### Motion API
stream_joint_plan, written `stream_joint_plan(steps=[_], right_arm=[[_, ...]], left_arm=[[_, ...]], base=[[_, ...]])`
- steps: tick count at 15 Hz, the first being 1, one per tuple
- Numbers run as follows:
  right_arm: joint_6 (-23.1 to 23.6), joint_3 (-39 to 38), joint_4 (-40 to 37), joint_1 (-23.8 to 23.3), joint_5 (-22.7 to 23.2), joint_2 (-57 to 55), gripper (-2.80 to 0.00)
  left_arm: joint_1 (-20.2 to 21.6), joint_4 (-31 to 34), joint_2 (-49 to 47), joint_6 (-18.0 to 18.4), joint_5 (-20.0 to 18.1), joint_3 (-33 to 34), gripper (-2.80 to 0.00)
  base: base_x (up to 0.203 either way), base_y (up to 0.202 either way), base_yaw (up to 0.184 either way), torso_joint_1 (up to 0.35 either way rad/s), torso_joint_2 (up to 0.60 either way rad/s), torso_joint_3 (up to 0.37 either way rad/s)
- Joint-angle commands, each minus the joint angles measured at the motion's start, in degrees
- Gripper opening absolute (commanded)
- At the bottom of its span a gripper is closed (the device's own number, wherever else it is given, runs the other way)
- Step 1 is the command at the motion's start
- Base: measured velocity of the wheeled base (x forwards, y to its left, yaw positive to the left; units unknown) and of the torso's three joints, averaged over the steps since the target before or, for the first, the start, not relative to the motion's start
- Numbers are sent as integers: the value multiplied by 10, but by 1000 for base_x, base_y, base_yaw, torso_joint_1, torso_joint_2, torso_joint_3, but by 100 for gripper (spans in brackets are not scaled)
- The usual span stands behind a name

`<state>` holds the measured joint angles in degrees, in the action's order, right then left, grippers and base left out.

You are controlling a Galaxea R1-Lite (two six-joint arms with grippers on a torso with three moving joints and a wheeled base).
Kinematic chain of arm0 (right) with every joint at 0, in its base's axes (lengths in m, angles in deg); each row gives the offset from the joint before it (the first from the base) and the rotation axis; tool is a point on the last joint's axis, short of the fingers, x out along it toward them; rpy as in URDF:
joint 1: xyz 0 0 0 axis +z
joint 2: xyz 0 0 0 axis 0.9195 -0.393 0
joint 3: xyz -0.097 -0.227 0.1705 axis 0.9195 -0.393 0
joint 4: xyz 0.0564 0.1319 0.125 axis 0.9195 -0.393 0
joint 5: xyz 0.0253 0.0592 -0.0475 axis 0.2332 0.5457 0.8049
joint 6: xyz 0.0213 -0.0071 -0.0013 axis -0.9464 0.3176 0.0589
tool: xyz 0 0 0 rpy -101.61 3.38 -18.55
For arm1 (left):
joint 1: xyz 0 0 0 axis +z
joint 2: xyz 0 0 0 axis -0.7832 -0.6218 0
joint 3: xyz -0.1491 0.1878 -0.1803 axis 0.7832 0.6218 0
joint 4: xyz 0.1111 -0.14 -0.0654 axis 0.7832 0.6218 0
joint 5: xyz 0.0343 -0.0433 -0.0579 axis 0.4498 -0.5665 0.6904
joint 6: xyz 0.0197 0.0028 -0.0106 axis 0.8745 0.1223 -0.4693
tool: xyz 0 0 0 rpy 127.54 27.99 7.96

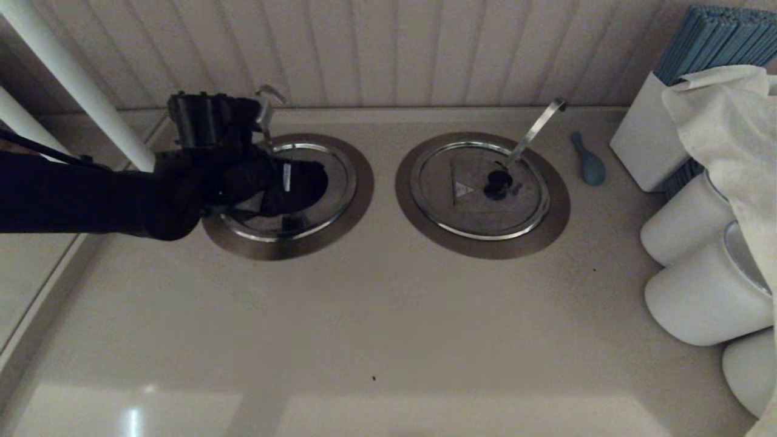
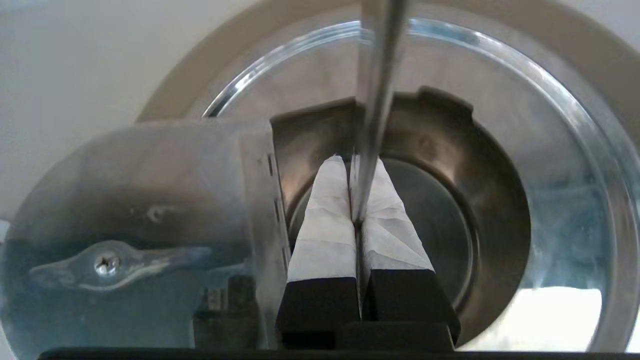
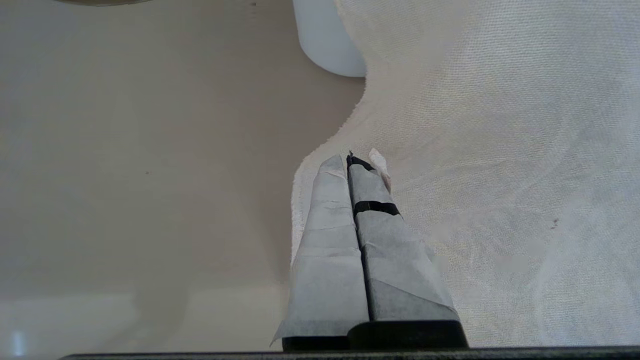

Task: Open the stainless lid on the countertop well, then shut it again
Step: Stir with a spoon

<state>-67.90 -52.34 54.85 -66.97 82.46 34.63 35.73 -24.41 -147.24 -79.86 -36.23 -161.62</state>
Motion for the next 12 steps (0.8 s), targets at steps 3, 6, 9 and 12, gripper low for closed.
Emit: stream_joint_plan(steps=[3,6,9,12], right_arm=[[0,0,0,0,0,-1,-280],[0,0,0,0,0,-1,-280],[0,0,0,0,0,-1,-280],[-1,0,0,0,0,-1,-280]], left_arm=[[-6,8,8,-9,-26,7,-280],[-7,79,14,-78,-91,-15,-280],[-10,82,-2,-127,-111,-41,-280],[-10,64,-27,-142,-85,-65,-280]], base=[[0,0,0,0,0,0],[0,0,0,0,0,0],[0,0,0,0,0,0],[0,0,0,0,0,0]])
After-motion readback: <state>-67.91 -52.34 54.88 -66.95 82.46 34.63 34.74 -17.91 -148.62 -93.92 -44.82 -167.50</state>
